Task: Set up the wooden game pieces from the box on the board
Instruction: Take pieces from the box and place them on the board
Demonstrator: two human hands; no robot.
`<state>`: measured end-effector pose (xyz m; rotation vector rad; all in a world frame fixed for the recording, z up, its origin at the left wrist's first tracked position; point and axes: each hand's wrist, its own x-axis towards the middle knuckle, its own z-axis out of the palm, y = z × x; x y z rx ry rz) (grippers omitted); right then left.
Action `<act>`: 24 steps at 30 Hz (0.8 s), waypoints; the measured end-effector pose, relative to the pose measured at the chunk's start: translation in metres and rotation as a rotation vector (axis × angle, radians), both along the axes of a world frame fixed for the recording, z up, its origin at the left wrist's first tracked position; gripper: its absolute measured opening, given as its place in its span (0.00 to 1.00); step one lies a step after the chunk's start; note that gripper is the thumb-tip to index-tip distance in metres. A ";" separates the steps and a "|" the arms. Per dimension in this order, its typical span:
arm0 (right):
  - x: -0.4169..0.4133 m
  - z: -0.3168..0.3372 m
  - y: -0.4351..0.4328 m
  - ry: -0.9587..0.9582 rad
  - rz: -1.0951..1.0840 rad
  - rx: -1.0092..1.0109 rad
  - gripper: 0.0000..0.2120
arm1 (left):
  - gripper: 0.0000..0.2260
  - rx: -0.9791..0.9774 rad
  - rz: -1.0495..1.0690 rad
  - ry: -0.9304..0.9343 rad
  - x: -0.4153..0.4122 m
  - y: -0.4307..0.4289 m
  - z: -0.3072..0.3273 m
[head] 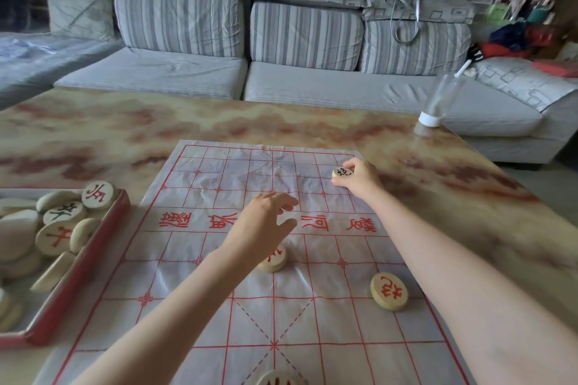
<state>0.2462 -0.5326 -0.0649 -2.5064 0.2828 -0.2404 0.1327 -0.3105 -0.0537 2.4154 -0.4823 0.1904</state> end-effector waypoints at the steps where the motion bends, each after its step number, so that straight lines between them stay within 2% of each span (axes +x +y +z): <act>1: -0.001 0.001 0.000 0.008 -0.003 -0.007 0.26 | 0.14 -0.005 0.001 -0.001 0.000 0.002 0.000; 4: -0.006 0.008 0.001 -0.020 -0.029 -0.063 0.26 | 0.14 -0.018 0.007 -0.002 -0.002 0.008 0.000; 7: -0.015 0.019 0.012 -0.085 -0.014 -0.026 0.22 | 0.14 -0.033 0.021 -0.004 -0.005 0.016 0.002; 11: -0.043 0.039 0.046 -0.102 0.176 0.062 0.15 | 0.15 -0.063 0.058 0.006 -0.012 0.042 0.009; 19: -0.114 0.060 0.139 0.001 0.499 0.148 0.12 | 0.11 -0.162 0.235 0.006 -0.048 0.122 0.024; 24: -0.136 0.063 0.180 0.049 0.596 0.156 0.12 | 0.10 -0.080 0.365 -0.059 -0.068 0.171 0.032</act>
